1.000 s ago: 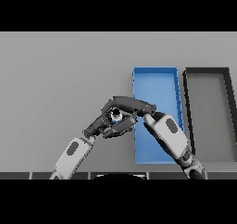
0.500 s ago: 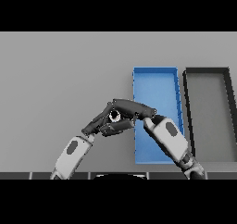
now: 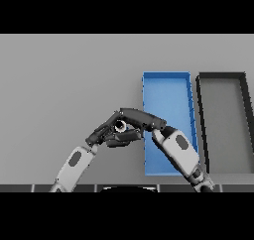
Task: Pick up the blue pipe and place it into the blue bin.
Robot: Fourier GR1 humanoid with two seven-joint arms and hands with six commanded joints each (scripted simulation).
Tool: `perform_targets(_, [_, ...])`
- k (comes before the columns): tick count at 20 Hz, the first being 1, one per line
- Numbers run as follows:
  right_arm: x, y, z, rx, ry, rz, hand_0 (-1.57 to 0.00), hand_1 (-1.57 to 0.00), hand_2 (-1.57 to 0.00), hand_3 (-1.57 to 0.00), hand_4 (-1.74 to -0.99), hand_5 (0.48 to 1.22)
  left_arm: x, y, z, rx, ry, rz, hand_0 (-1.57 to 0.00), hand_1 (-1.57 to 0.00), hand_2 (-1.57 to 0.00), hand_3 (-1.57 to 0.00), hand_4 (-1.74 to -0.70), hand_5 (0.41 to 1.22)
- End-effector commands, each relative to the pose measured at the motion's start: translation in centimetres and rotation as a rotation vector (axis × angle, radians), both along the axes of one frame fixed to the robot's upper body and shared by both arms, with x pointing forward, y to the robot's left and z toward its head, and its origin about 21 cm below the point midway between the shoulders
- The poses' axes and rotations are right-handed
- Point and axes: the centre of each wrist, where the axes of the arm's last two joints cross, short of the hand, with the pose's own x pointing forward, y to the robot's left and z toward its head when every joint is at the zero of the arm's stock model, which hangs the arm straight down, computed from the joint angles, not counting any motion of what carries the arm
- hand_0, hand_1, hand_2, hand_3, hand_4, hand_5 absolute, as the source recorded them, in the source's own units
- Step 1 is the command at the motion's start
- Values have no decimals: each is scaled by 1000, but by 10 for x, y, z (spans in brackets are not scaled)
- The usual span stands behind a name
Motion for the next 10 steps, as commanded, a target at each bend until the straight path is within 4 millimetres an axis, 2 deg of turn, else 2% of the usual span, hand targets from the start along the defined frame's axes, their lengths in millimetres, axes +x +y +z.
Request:
perform_targets(1, [2,-2,2,-13,-7,-7,-1568,-1568,-1569,-1566,-1740,1217,0,-2,-1,0,12,8,-244,-224,-216,-195,-1017,848])
perform_targets(3, [1,-3,0,-2,-10,-8,-1569,-1569,-1569,-1568,-1740,1218,-1,-1,-2,-7,25,8,-156,-143,-138,-124,-980,704])
perform_targets(5, [0,0,4,11,-10,-5,-1570,-1570,-1570,-1569,-1740,1219,0,1,-1,-5,56,15,-100,-91,-88,-79,-969,603])
perform_targets(7, [5,-6,3,30,19,-3,-1570,-1570,-1570,-1570,-1741,1220,-2,2,-6,16,54,33,-63,-58,-56,-50,-955,538])
perform_targets(8, [3,-2,-1,40,22,3,-1570,-1570,-1570,-1570,-1741,1220,-3,1,-6,24,58,35,-50,-46,-45,-40,-947,513])
perform_targets(10, [4,-5,6,109,79,28,-1571,-1571,-1571,-1570,-1741,1220,-4,0,-5,34,60,45,-32,-29,-28,-25,-928,484])
